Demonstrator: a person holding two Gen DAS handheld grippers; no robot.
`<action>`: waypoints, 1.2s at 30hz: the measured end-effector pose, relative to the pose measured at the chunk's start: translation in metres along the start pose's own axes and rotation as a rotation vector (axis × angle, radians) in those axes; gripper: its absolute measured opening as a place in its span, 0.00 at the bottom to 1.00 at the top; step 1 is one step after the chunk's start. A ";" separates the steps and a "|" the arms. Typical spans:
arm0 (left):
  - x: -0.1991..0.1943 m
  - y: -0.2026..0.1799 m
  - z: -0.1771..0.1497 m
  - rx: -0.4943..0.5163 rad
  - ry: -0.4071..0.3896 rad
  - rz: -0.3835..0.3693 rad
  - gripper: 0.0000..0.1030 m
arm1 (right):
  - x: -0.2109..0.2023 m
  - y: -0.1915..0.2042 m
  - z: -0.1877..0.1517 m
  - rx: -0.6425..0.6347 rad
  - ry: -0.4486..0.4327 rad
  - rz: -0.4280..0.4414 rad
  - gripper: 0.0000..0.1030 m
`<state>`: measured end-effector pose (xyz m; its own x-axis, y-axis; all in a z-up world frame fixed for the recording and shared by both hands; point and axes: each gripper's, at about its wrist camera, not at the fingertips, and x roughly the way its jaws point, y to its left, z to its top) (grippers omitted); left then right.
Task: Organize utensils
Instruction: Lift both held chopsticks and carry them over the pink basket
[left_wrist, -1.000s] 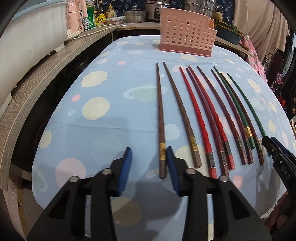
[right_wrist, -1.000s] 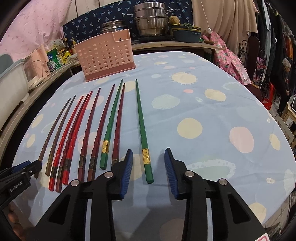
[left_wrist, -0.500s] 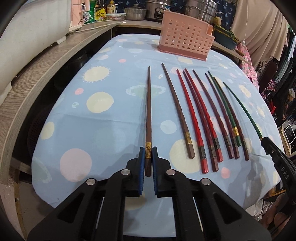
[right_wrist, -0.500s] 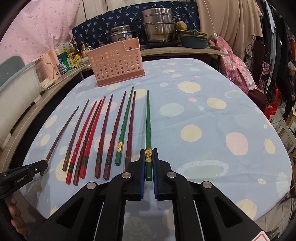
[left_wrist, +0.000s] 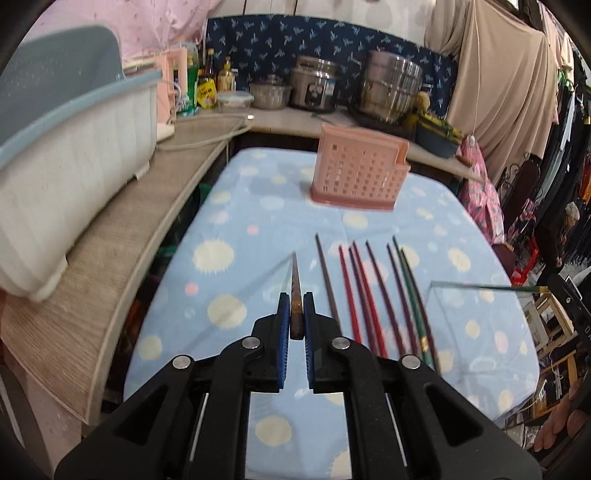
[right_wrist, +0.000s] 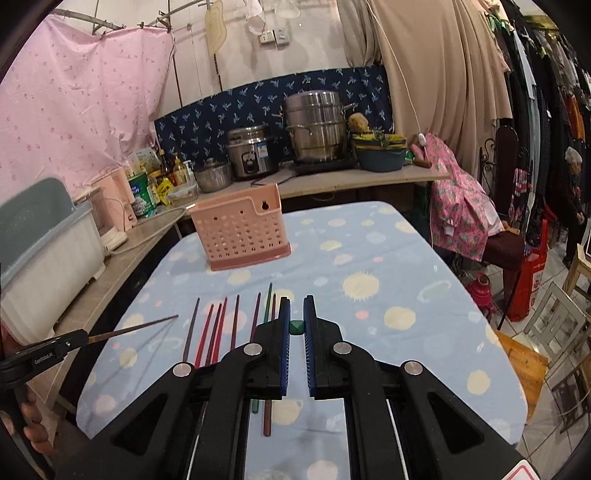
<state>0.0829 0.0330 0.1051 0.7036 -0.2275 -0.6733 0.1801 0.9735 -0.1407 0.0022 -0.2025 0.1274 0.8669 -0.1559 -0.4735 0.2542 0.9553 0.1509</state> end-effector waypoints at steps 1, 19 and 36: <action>-0.002 0.000 0.007 -0.001 -0.012 -0.003 0.07 | -0.002 0.000 0.007 0.002 -0.012 0.003 0.07; -0.012 -0.007 0.116 -0.025 -0.110 -0.077 0.07 | 0.008 -0.011 0.085 0.065 -0.112 0.083 0.07; -0.005 -0.054 0.269 -0.040 -0.412 -0.051 0.07 | 0.099 0.016 0.218 0.045 -0.255 0.147 0.07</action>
<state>0.2540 -0.0240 0.3113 0.9120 -0.2575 -0.3192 0.2008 0.9590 -0.2000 0.1857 -0.2574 0.2717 0.9741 -0.0799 -0.2116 0.1316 0.9610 0.2433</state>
